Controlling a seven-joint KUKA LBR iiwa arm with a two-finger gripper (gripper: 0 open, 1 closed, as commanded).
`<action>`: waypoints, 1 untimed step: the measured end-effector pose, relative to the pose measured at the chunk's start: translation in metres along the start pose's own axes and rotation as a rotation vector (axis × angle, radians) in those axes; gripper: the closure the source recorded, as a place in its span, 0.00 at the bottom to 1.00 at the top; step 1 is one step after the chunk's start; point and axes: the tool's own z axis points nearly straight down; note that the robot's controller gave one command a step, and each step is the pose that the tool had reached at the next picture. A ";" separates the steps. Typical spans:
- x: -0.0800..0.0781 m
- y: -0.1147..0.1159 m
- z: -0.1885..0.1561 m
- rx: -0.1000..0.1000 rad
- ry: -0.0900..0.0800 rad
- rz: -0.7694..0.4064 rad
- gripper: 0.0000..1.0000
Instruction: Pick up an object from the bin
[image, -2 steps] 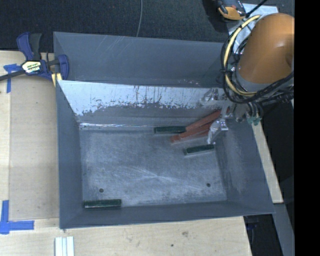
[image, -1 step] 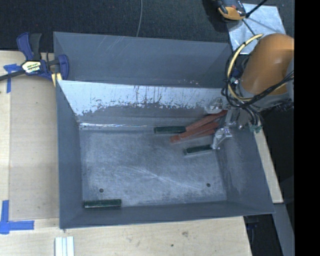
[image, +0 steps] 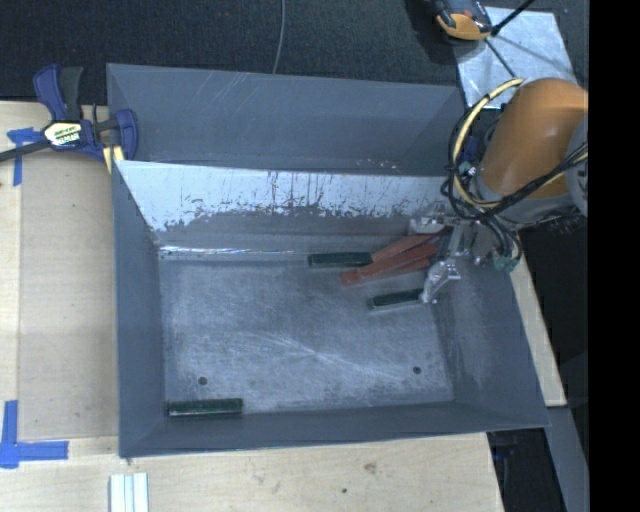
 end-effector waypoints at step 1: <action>-0.006 -0.011 0.008 0.001 -0.004 -0.043 0.00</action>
Offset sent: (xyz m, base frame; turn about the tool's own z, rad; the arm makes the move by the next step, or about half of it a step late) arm 0.0073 -0.0107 -0.0722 0.0146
